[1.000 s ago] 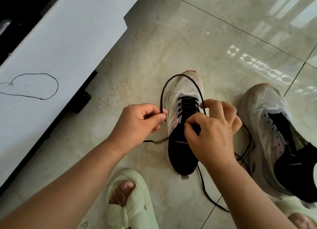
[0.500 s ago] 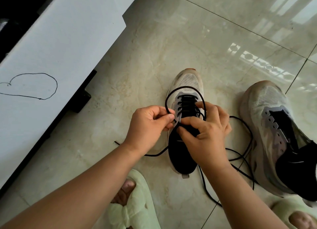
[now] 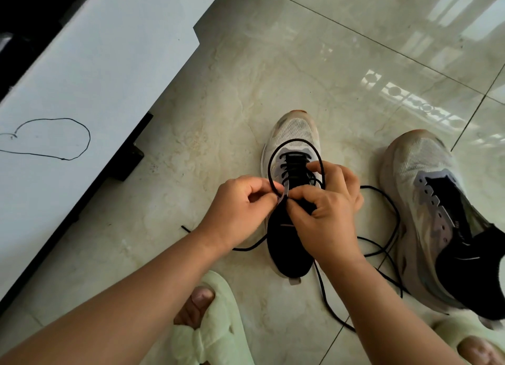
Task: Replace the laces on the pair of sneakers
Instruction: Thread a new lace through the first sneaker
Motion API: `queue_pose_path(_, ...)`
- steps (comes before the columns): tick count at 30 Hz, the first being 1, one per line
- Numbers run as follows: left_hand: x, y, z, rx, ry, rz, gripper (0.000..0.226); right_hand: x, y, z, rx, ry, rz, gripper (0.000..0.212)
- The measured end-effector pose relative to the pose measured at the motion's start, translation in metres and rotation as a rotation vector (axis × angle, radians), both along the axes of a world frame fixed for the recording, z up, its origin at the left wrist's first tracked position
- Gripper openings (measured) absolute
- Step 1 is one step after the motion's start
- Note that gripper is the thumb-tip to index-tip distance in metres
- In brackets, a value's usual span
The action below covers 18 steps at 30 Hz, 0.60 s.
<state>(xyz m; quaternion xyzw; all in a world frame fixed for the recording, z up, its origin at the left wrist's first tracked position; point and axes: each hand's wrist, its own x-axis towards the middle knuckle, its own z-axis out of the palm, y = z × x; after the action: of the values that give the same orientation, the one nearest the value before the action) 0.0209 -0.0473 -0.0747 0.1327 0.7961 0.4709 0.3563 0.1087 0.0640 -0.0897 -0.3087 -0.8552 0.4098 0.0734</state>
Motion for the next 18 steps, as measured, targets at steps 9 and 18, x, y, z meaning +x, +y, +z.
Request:
queue_pose_path(9, 0.017, -0.002, -0.008, -0.128, 0.339, -0.022, 0.064, 0.002, 0.001, 0.018, -0.001, 0.023, 0.02, 0.012)
queue_pose_path(18, 0.004, -0.004, -0.008, -0.257, 0.535, -0.093, 0.065, 0.029, 0.035, 0.038, -0.418, 0.263, -0.367, 0.015)
